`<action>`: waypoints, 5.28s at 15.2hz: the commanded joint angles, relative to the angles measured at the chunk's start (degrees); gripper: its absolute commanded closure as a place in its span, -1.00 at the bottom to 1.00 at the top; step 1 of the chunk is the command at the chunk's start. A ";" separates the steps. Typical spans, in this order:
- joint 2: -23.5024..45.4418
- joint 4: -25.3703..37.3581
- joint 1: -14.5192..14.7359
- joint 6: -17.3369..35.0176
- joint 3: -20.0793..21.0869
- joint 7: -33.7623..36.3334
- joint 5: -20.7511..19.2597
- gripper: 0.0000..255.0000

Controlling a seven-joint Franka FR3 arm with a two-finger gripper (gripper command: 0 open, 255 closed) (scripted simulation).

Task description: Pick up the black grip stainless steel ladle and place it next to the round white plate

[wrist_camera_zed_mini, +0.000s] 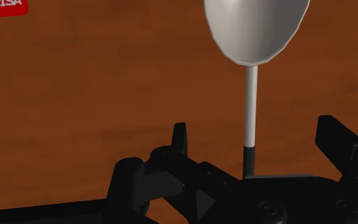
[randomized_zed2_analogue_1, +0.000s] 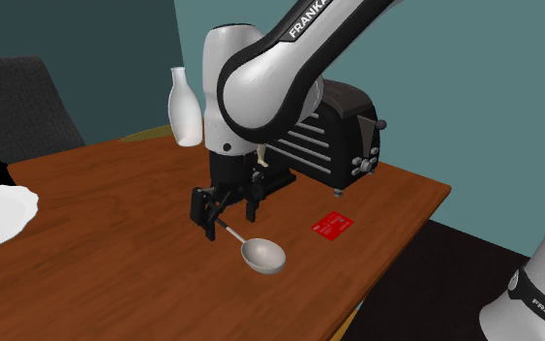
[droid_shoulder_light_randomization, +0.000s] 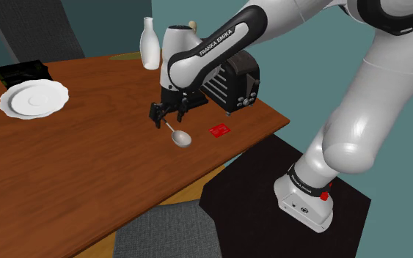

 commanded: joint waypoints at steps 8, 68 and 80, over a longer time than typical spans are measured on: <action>0.93 0.01 0.14 0.95 0.01 0.18 -0.19 -1.00; 32.80 61.53 9.18 -28.32 0.22 12.47 -9.65 1.00; 35.94 57.32 9.16 -21.04 -0.16 12.18 -10.06 1.00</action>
